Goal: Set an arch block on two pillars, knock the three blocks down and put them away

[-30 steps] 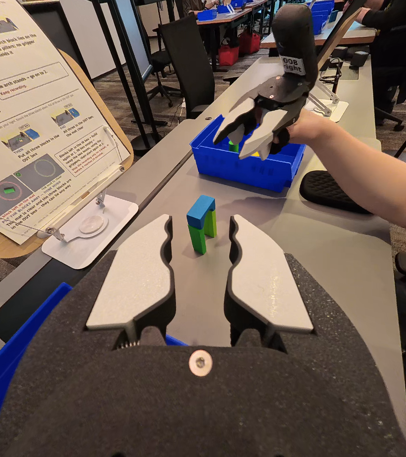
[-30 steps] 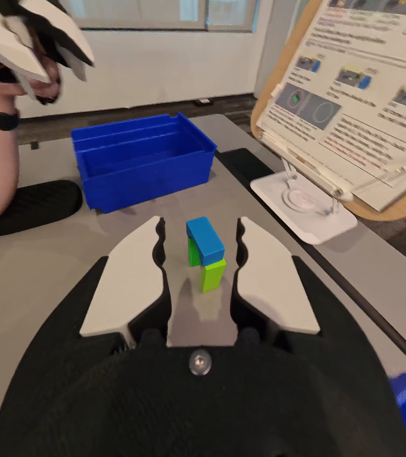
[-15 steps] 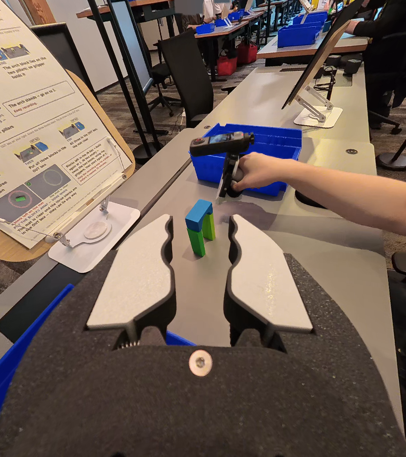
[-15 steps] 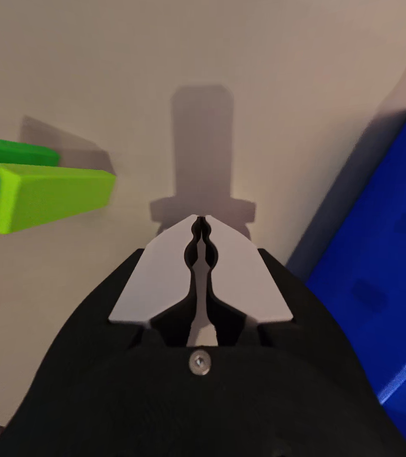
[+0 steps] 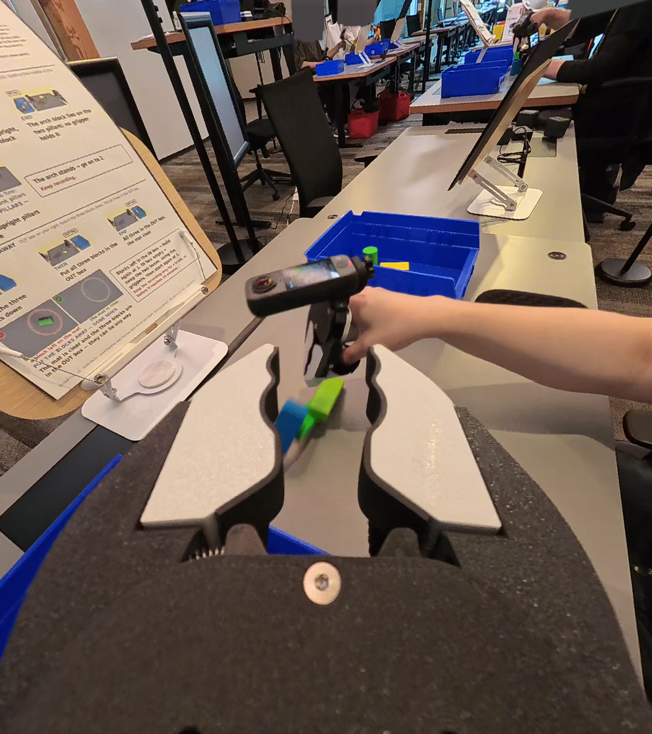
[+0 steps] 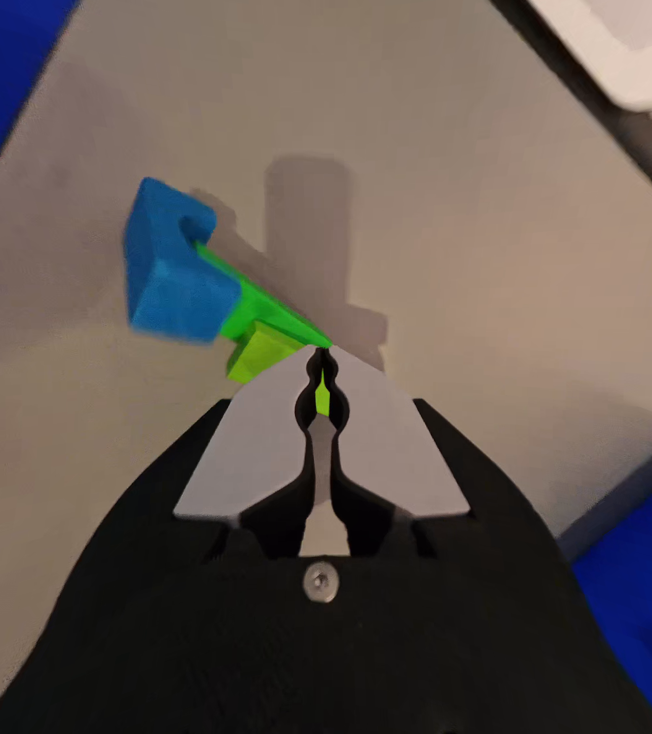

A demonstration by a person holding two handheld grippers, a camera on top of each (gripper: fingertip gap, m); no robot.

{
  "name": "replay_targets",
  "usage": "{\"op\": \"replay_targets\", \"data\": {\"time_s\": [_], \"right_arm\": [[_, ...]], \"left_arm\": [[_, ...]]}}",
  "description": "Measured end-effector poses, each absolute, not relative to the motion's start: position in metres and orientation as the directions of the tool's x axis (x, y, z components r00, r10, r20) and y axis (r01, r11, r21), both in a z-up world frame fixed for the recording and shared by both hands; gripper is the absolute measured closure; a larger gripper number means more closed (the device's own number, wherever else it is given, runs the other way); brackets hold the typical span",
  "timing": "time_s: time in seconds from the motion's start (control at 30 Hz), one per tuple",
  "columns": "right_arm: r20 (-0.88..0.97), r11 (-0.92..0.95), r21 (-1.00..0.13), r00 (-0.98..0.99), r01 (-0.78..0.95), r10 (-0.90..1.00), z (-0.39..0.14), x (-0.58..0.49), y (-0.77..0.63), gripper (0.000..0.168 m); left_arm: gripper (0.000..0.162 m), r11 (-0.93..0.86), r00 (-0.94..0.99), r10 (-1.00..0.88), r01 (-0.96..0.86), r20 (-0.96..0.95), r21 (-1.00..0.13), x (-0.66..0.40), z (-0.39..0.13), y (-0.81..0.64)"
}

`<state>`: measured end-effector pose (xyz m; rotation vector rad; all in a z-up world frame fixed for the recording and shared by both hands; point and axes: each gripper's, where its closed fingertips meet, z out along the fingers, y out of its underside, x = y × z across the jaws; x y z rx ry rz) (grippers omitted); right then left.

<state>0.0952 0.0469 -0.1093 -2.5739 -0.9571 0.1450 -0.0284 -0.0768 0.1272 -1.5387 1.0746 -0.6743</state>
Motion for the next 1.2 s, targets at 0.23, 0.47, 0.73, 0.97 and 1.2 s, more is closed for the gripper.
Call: {"op": "replay_targets", "data": {"time_s": [0.23, 0.47, 0.73, 0.97, 1.2], "right_arm": [[0.113, -0.373, -0.586, 0.529, 0.719, 0.841, -0.047, 0.045, 0.028, 0.165], [0.196, -0.019, -0.548, 0.15, 0.836, 0.969, -0.097, 0.082, -0.013, 0.132], [0.149, -0.042, -0.452, 0.122, 0.891, 0.981, -0.15, 0.105, -0.002, 0.13], [0.079, -0.064, -0.485, 0.116, 0.872, 0.99, -0.134, 0.112, -0.027, 0.135], [0.389, -0.137, -0.678, 0.51, 0.722, 0.767, 0.014, 0.238, -0.015, 0.136]], "left_arm": [[0.121, -0.002, 0.422, -0.899, -0.272, -0.117, -0.962, -0.031, 0.128, -0.079], [0.12, -0.008, 0.409, -0.904, -0.31, -0.126, -0.951, -0.029, 0.122, -0.081], [0.12, -0.02, 0.404, -0.906, -0.334, -0.124, -0.942, -0.024, 0.115, -0.078], [0.12, -0.044, 0.41, -0.905, -0.358, -0.115, -0.933, -0.021, 0.107, -0.072], [0.118, -0.144, 0.473, -0.878, -0.414, -0.077, -0.899, -0.001, 0.082, -0.053]]}}
